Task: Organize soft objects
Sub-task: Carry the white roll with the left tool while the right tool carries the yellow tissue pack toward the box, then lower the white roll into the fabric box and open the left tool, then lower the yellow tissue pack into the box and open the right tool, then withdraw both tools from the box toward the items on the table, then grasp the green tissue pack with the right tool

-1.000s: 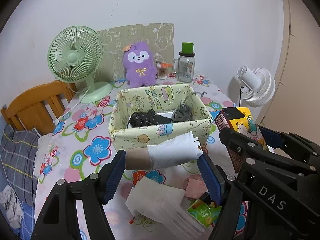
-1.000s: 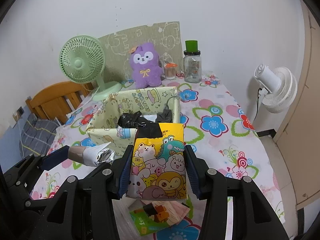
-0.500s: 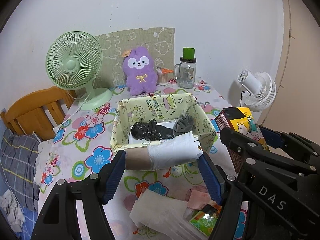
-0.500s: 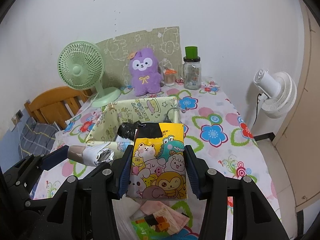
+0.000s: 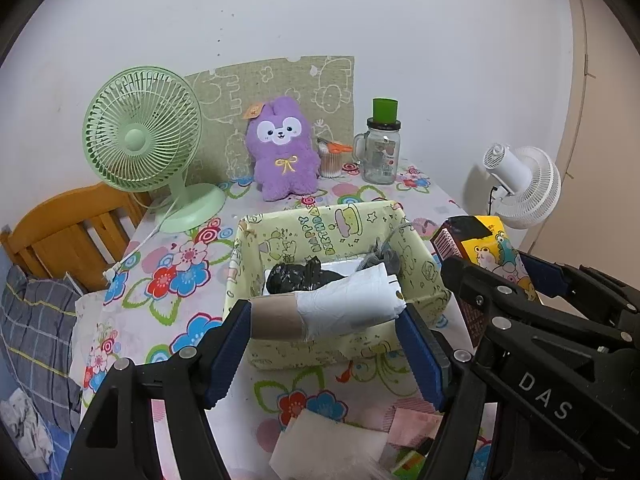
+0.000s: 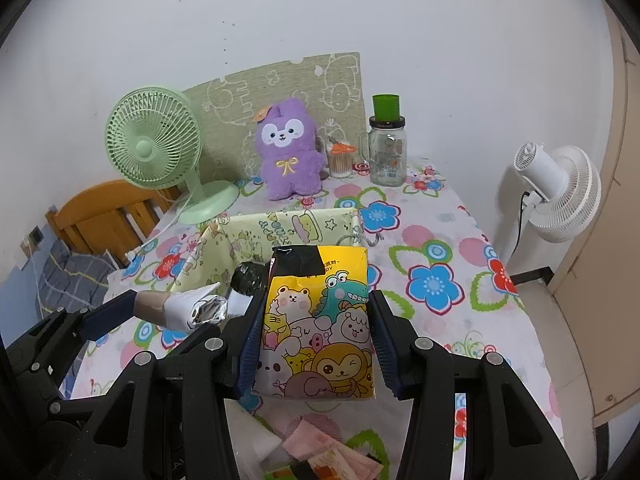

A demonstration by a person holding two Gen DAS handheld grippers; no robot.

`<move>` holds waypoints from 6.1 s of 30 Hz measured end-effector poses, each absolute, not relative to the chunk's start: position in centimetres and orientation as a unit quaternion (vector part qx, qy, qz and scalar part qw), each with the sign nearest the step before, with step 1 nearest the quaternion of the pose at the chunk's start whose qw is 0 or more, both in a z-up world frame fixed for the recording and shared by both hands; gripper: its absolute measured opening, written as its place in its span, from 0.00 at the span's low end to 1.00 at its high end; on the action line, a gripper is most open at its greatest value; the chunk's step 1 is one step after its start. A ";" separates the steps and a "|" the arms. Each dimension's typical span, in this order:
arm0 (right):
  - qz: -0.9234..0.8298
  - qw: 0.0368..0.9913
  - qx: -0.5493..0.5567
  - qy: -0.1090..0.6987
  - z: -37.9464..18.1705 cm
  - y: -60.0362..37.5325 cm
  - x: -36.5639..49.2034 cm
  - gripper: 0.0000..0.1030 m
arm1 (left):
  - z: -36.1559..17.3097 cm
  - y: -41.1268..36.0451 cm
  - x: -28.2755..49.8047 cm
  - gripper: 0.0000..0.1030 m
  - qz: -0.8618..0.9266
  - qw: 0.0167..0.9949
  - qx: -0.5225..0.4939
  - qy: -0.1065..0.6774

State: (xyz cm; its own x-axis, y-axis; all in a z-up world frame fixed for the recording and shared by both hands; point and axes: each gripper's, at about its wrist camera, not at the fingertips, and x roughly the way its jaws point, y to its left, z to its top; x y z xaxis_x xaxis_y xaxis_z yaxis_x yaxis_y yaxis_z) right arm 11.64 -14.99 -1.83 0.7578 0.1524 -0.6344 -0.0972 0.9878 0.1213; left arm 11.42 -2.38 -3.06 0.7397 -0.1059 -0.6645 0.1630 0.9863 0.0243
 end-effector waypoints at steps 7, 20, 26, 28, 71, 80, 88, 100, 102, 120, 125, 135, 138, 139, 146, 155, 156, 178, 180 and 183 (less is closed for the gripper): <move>0.064 0.937 0.040 0.342 -2.0 -15.0 13.0 0.51 | -3.2 -2.3 12.8 0.73 -0.072 0.932 0.043 0.353; 0.061 0.935 0.037 0.346 -2.3 -14.8 15.6 0.51 | -3.7 -2.4 15.7 0.74 -0.075 0.928 0.042 0.361; 0.061 0.933 0.035 0.353 -2.9 -14.8 17.1 0.51 | -4.5 -2.4 17.4 0.80 -0.077 0.924 0.038 0.372; 0.060 0.933 0.033 0.354 -3.1 -14.8 17.4 0.51 | -5.0 -2.4 18.0 0.84 -0.076 0.922 0.035 0.378; 0.087 0.907 0.052 0.408 -6.1 -13.5 19.8 0.72 | -7.0 -2.0 17.4 0.95 -0.086 0.909 0.051 0.404; 0.078 0.911 0.039 0.402 -5.4 -13.7 17.9 0.72 | -6.3 -2.3 15.6 0.96 -0.089 0.913 0.054 0.393; 0.076 0.914 0.031 0.397 -4.9 -13.7 16.3 0.73 | -5.8 -2.3 14.1 0.96 -0.089 0.917 0.054 0.385; 0.073 0.921 0.033 0.381 -4.0 -14.0 13.8 0.77 | -5.4 -2.3 11.8 0.98 -0.089 0.921 0.052 0.377; 0.074 0.922 0.033 0.380 -3.9 -14.0 13.3 0.78 | -5.3 -2.2 11.4 0.98 -0.089 0.921 0.051 0.375; 0.075 0.926 0.033 0.368 -4.1 -14.0 9.6 0.86 | -5.6 -2.0 8.3 1.00 -0.087 0.924 0.048 0.370; 0.073 0.927 0.036 0.367 -4.2 -14.2 8.9 0.87 | -5.9 -1.7 7.2 1.00 -0.084 0.924 0.044 0.370; 0.076 0.929 0.034 0.361 -4.7 -14.2 7.8 0.87 | -6.9 -1.2 6.3 1.00 -0.076 0.922 0.031 0.379; 0.076 0.930 0.032 0.358 -4.9 -14.2 7.4 0.87 | -7.3 -1.1 6.0 1.00 -0.079 0.921 0.024 0.381; 0.076 0.930 0.030 0.357 -5.0 -14.2 7.2 0.87 | -7.5 -1.1 5.9 1.00 -0.080 0.920 0.022 0.382; 0.075 0.932 0.027 0.355 -5.7 -14.4 6.4 0.87 | -8.2 -1.5 5.0 0.99 -0.082 0.920 0.025 0.383; 0.068 0.930 0.029 0.361 -7.0 -14.8 5.4 0.87 | -9.5 -2.3 3.8 0.96 -0.086 0.919 0.035 0.382; 0.068 0.930 0.029 0.361 -7.1 -14.8 5.3 0.87 | -9.6 -2.3 3.7 0.96 -0.087 0.919 0.035 0.382; 0.057 0.928 0.003 0.369 -10.4 -14.6 3.3 0.87 | -12.8 -2.0 2.1 0.93 -0.077 0.910 0.020 0.407; 0.056 0.928 0.003 0.369 -10.6 -14.7 3.2 0.87 | -13.1 -2.1 2.0 0.92 -0.077 0.908 0.019 0.410; 0.055 0.927 0.005 0.372 -11.1 -14.8 3.0 0.87 | -13.6 -2.2 1.9 0.90 -0.074 0.907 0.023 0.414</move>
